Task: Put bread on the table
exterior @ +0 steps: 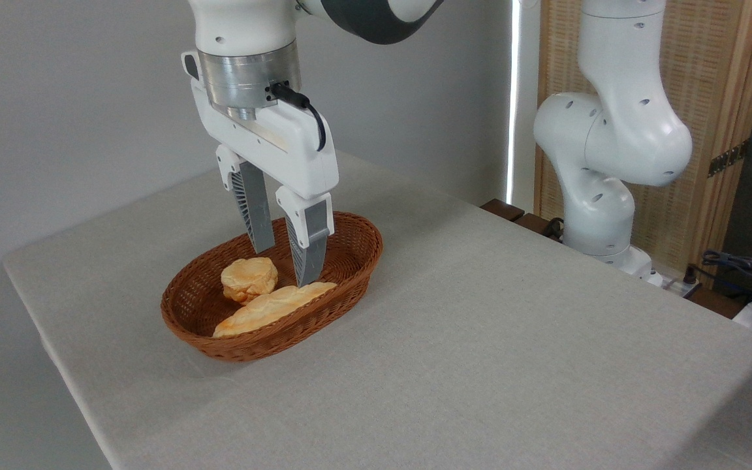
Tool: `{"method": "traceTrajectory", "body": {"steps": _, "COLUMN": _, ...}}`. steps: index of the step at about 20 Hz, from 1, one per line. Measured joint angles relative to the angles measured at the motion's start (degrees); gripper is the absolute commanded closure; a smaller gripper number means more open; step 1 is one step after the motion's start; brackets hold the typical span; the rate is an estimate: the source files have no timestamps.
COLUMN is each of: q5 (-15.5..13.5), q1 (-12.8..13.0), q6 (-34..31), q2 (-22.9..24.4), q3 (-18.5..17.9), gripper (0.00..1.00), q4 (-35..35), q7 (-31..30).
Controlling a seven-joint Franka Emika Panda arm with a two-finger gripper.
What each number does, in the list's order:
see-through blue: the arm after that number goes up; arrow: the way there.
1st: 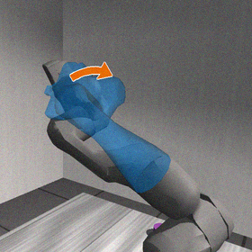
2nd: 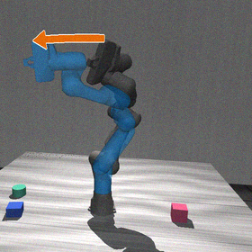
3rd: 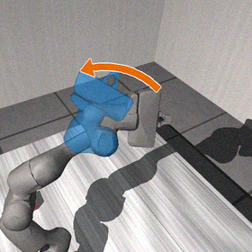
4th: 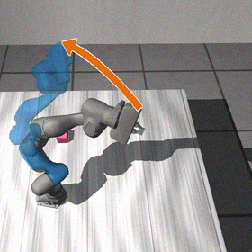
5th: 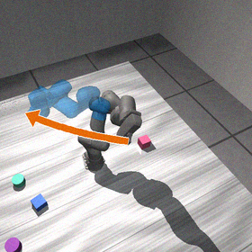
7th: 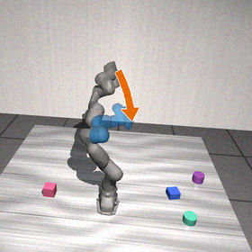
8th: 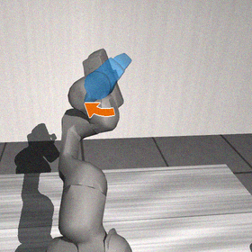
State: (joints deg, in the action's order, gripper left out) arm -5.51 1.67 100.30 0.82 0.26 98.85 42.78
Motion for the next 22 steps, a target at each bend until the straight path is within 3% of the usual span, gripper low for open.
{"method": "traceTrajectory", "body": {"steps": 22, "q5": 0.0, "q1": -0.1, "q6": -1.5, "q2": 0.6, "q3": 0.0, "gripper": 0.0, "q4": 0.0, "q7": 0.0}}
